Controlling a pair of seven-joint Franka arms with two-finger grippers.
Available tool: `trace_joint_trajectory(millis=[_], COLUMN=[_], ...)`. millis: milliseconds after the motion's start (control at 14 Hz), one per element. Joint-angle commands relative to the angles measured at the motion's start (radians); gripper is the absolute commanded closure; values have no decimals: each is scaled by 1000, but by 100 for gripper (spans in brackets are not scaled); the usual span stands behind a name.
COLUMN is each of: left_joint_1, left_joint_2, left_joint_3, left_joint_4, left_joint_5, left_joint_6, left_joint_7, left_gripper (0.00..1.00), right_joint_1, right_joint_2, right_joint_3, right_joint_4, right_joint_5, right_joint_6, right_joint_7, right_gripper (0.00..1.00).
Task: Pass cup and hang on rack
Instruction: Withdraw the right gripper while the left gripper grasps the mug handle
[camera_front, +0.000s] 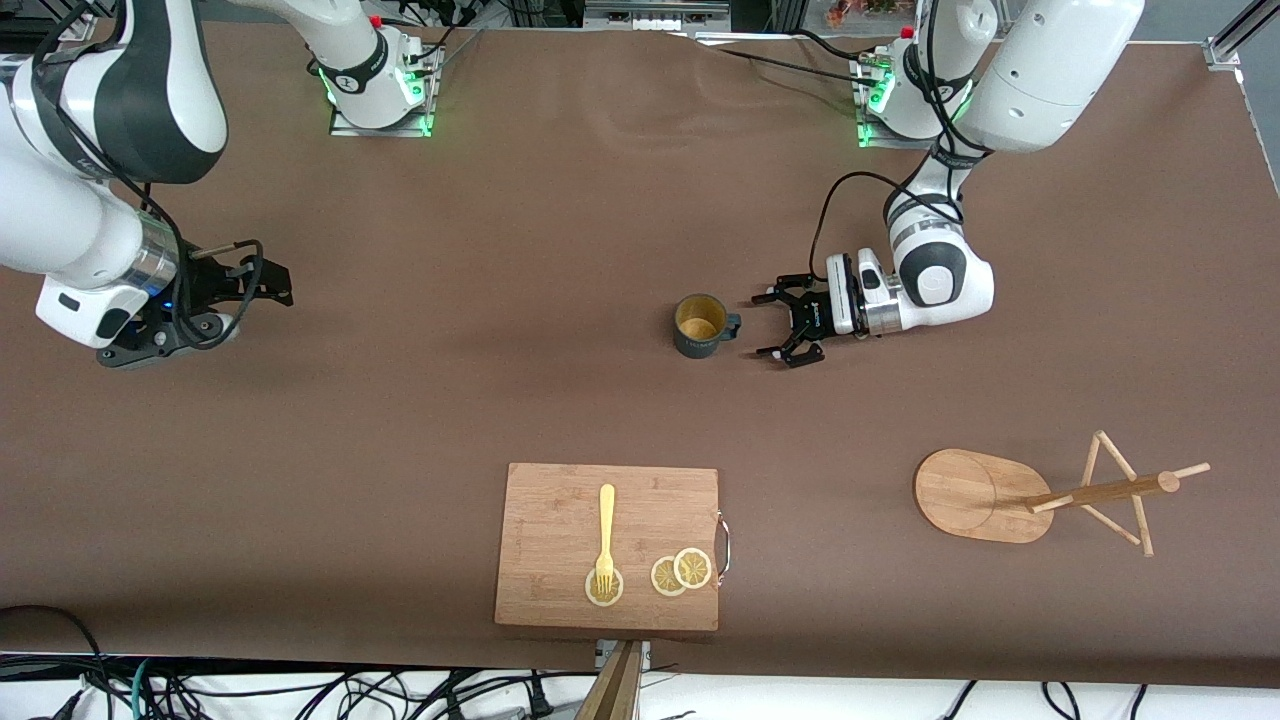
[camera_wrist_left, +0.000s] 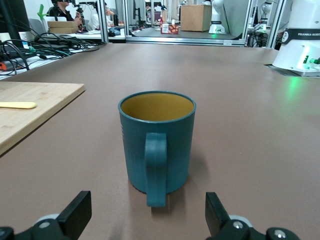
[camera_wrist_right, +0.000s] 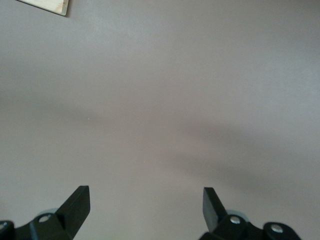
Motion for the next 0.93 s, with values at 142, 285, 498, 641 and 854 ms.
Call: trace_joint_trajectory(millis=[142, 285, 498, 641, 854], left_joint_1=[-29, -35, -39, -41, -50], left_joint_2=[51, 58, 58, 60, 66], left_joint_3=[-14, -14, -15, -19, -22], left_joint_4=[8, 14, 5, 0, -2], left_joint_5=[-142, -160, -164, -188, -225], left_joint_6=[2, 4, 4, 4, 4], left_joint_7=[195, 198, 212, 236, 230], left_gripper=[0, 0, 0, 0, 0], right_joint_1=[-319, -487, -622, -632, -636], right_joint_2=[-138, -155, -189, -195, -181], right_joint_3=[331, 495, 622, 620, 616], right_joint_4=[-151, -150, -136, -77, 10], right_joint_5=[-79, -79, -70, -81, -139], right_joint_6=[80, 73, -12, -45, -58], right_joint_7=[9, 77, 240, 242, 239], right_gripper=[0, 0, 0, 0, 0])
